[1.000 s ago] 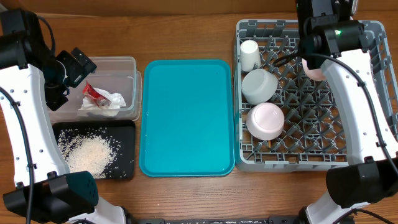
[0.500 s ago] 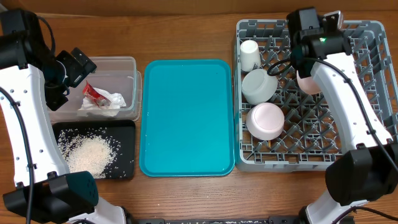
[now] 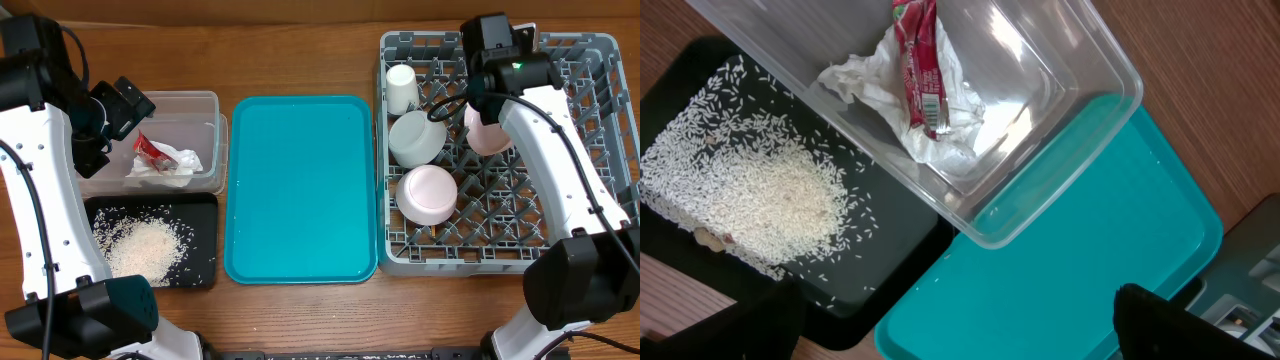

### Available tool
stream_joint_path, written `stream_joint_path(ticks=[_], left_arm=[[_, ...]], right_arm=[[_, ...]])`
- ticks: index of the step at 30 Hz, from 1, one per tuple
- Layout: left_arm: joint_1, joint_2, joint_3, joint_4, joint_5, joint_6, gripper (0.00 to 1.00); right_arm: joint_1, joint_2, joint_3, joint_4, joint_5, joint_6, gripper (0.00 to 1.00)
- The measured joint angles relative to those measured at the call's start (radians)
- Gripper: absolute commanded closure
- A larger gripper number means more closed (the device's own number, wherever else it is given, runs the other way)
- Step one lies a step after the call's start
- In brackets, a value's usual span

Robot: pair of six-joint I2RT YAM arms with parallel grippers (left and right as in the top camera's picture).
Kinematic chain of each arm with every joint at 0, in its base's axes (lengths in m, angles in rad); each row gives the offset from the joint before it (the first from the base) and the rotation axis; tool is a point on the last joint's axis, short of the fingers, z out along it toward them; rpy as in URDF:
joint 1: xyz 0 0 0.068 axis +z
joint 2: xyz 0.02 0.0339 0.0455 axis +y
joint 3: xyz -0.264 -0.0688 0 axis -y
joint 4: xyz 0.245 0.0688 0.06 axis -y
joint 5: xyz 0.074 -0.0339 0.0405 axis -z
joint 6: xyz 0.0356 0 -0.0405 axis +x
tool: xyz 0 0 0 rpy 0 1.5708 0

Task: Sort waste into correct bins and load items into the dishwasher
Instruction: 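Lower the plate on edge into the rack slots with the right gripper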

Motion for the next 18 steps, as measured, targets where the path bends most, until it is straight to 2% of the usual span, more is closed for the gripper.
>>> stream_joint_path(ticks=[7,12,16,18], left_arm=[[0.000,0.000,0.000,0.000,0.000,0.000,0.00],[0.000,0.000,0.000,0.000,0.000,0.000,0.00],[0.000,0.000,0.000,-0.001,0.000,0.000,0.00],[0.000,0.000,0.000,0.000,0.000,0.000,0.00]], right_arm=[[-0.007,0.000,0.000,0.041,-0.128,-0.005,0.94],[-0.006,0.000,0.000,0.061,-0.211,0.001,0.75],[-0.003,0.000,0.000,0.072,-0.249,0.006,0.73],[-0.003,0.000,0.000,0.082,-0.260,0.010,0.67]])
